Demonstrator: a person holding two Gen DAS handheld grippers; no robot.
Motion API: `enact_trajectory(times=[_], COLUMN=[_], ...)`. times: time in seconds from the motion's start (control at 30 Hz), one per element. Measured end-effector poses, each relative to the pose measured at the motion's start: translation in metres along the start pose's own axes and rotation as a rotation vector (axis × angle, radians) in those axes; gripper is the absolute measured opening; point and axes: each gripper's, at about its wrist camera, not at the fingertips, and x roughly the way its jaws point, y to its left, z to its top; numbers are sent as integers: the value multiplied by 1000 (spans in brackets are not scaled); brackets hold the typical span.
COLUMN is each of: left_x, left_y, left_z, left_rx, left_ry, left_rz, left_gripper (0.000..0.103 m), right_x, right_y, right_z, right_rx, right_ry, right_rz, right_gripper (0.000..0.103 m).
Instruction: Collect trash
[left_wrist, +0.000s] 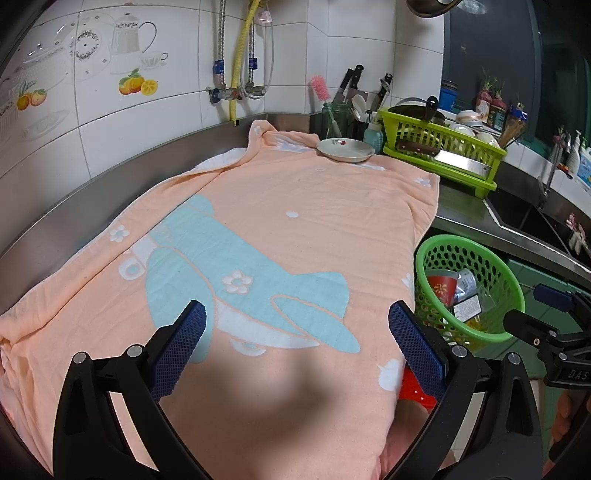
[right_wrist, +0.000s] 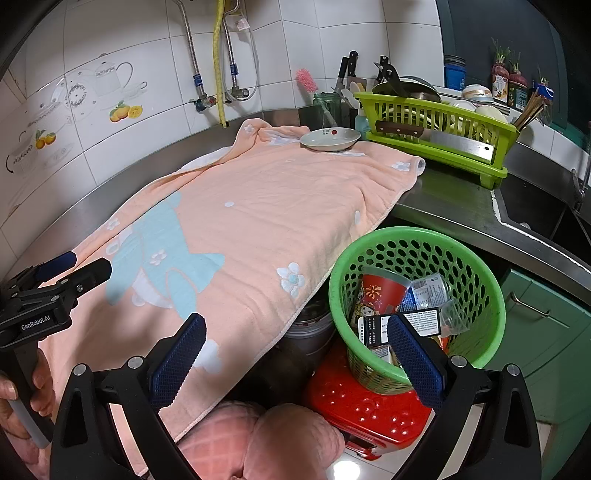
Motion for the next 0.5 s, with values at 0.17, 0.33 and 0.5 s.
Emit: enact_trajectory(times=[0.17, 0.33, 0.5], left_x=[0, 0, -1], left_y=[0, 0, -1], left_z=[0, 0, -1], left_rx=[0, 1, 1], left_ry=[0, 1, -2], left_rz=[0, -1, -10], left_gripper=[98, 98, 98], right_x=[0, 0, 0], right_y=[0, 0, 1], right_z=[0, 0, 0], right_rx=[0, -1, -1], right_ry=[0, 1, 0], right_rz=[0, 0, 0], right_gripper=[95, 95, 95])
